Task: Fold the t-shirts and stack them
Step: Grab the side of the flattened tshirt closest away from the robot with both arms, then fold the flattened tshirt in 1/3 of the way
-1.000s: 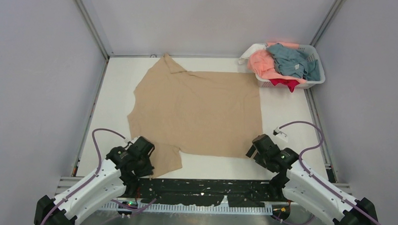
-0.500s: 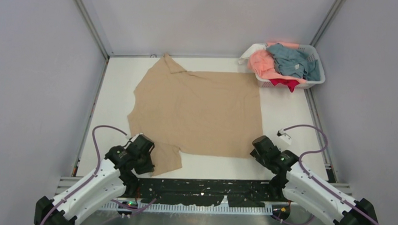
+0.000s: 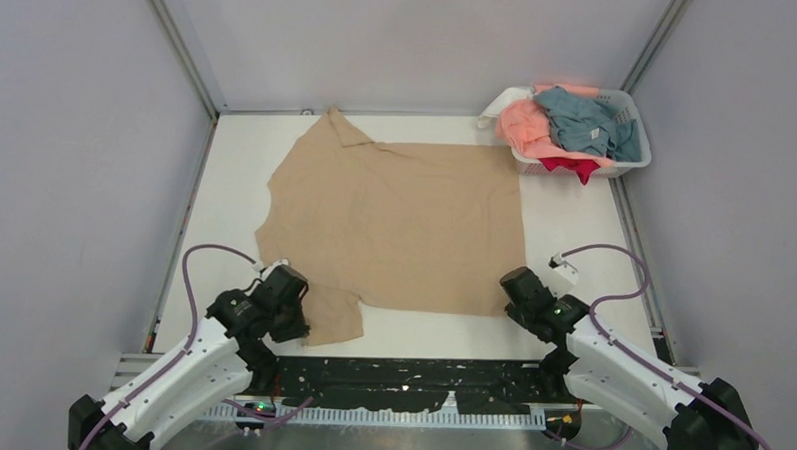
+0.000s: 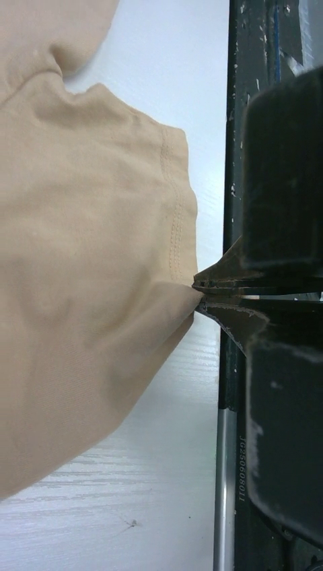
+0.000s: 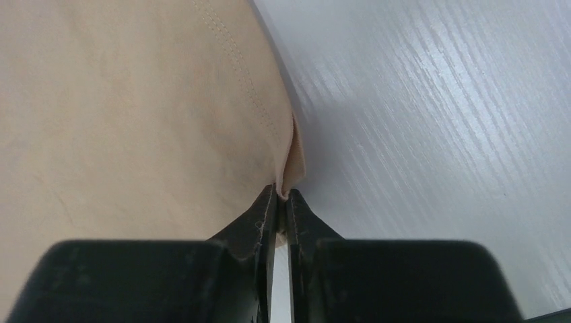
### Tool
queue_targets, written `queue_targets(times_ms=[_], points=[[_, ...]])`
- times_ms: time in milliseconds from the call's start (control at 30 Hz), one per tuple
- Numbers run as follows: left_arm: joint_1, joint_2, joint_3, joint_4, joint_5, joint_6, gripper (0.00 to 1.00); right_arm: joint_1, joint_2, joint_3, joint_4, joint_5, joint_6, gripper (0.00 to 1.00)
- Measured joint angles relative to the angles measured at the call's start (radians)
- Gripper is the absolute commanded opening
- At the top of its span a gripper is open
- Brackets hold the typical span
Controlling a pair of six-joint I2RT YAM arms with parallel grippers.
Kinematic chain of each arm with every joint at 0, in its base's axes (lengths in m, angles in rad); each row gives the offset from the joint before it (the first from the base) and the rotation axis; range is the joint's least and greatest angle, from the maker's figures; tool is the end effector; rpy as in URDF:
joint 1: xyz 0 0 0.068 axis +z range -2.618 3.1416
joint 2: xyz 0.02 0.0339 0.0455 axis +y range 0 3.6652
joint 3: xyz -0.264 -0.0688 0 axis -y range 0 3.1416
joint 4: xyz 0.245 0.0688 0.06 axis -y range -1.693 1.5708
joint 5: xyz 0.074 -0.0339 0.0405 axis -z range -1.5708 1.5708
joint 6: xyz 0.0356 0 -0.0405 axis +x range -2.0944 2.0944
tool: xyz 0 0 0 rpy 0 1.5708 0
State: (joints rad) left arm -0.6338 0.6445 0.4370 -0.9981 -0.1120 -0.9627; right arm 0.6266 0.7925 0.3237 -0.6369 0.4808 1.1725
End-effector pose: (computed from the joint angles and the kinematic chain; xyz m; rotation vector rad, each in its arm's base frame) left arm 0.0830 -0.0561 0.1782 -0.4863 2.7534 -0.2603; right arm 0.1131 0.0615 0.1500 0.8083 2.3525 0.0819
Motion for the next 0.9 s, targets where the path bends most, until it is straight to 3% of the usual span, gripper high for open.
queue_targets(times_ms=[333,500,900], points=[[0.02,0.042,0.091,0.106,-0.001,0.057,0.0,0.0,0.019,0.078,0.004,0.021,-0.089,0.06],[0.106,0.143,0.171,0.223,0.025,0.099,0.0,-0.032,0.094,0.191,0.038,0.032,-0.183,0.06],[0.311,0.473,0.387,0.382,0.061,0.187,0.0,-0.263,0.236,0.307,0.219,-0.066,-0.366,0.05]])
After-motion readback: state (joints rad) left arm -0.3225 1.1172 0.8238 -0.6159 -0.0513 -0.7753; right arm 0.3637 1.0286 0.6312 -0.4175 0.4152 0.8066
